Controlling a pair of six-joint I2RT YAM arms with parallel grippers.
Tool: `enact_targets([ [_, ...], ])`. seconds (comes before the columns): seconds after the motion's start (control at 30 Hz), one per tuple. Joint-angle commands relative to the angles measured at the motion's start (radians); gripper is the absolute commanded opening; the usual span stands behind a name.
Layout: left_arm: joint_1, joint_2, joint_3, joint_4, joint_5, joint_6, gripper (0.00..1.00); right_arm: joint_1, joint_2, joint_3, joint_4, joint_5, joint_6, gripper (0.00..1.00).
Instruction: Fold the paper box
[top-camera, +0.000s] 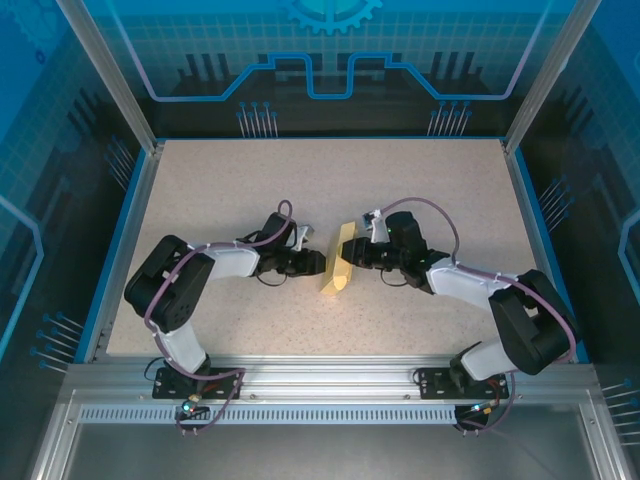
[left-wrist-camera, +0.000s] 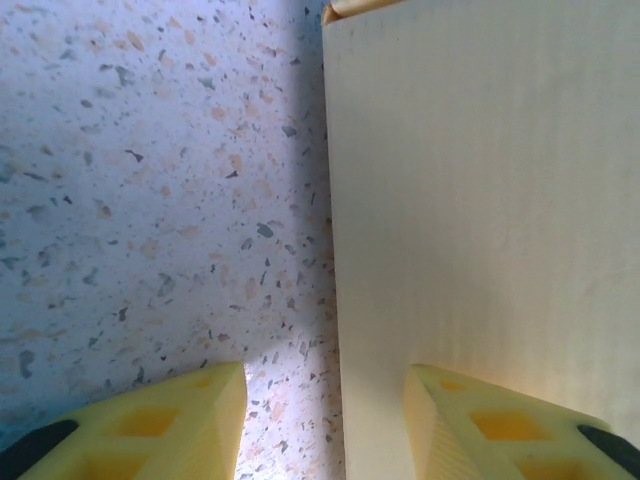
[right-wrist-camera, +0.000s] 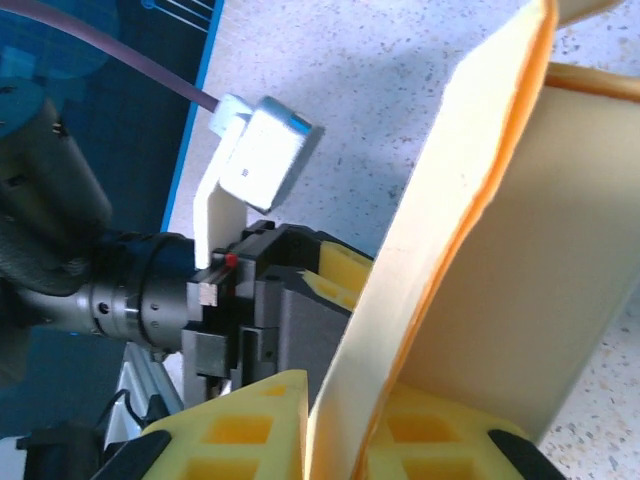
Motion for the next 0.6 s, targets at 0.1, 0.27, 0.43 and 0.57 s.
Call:
enact_targets([
  [0.1,-0.008,0.006,0.038,0.006,-0.018,0.006,0.54,0.066,0.007,0.009,-0.099,0.165,0.076,0.2],
  [0.27,-0.007,-0.045,0.007,0.023,-0.108,0.009,0.59,0.121,0.014,0.037,-0.151,0.29,0.116,0.19],
  [0.43,-0.007,-0.139,-0.053,0.029,-0.222,0.011,0.63,0.157,0.031,0.064,-0.174,0.349,0.136,0.18],
  [0.57,-0.008,-0.289,-0.159,0.07,-0.319,0.006,0.66,0.174,0.06,0.092,-0.184,0.358,0.14,0.18],
])
